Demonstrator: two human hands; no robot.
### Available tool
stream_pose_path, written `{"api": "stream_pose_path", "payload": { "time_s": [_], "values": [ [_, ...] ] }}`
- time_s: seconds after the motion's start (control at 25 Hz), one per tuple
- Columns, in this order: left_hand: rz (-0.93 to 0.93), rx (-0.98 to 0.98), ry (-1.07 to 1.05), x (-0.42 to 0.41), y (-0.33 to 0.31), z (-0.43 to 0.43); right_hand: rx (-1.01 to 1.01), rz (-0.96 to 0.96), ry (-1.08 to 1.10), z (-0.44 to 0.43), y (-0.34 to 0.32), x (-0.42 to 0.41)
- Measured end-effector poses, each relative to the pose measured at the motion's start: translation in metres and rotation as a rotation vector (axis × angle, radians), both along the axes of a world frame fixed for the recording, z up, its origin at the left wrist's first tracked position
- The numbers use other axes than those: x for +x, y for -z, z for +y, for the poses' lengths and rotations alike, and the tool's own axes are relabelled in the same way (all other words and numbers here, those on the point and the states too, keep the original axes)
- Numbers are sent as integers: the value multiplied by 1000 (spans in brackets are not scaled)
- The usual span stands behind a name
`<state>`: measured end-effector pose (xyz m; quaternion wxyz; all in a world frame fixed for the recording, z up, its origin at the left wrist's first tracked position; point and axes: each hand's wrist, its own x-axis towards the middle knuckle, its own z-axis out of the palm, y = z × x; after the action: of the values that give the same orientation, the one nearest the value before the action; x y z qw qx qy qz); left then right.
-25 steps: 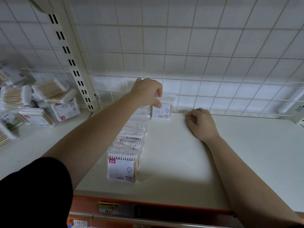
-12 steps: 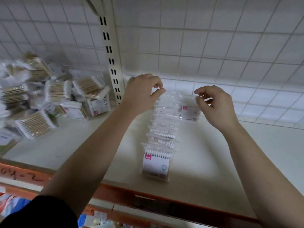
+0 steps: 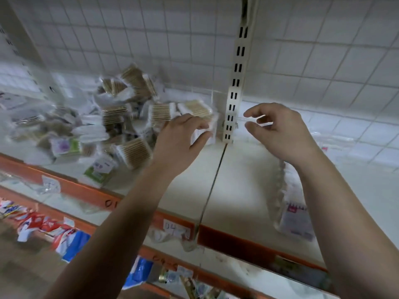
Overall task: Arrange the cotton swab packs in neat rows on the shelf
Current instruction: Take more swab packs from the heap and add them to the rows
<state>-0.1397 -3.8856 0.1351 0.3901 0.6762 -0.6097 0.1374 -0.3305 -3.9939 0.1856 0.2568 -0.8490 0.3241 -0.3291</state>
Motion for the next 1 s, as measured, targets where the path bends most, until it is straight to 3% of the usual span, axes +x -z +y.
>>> {"api": "stream_pose_path", "payload": {
  "time_s": [0.24,0.52,0.84,1.0],
  "values": [
    [-29,17,-82,76,22,52,-3,55,-9,27,20,78],
    [65,27,-85,124,37,71,-64,107,-26,39,74,154],
    [107,70,-22,143,36,52,-90,96,40,40,95,183],
    [28,115,27,143,32,25,-98,124,63,40,94,177]
  ]
}}
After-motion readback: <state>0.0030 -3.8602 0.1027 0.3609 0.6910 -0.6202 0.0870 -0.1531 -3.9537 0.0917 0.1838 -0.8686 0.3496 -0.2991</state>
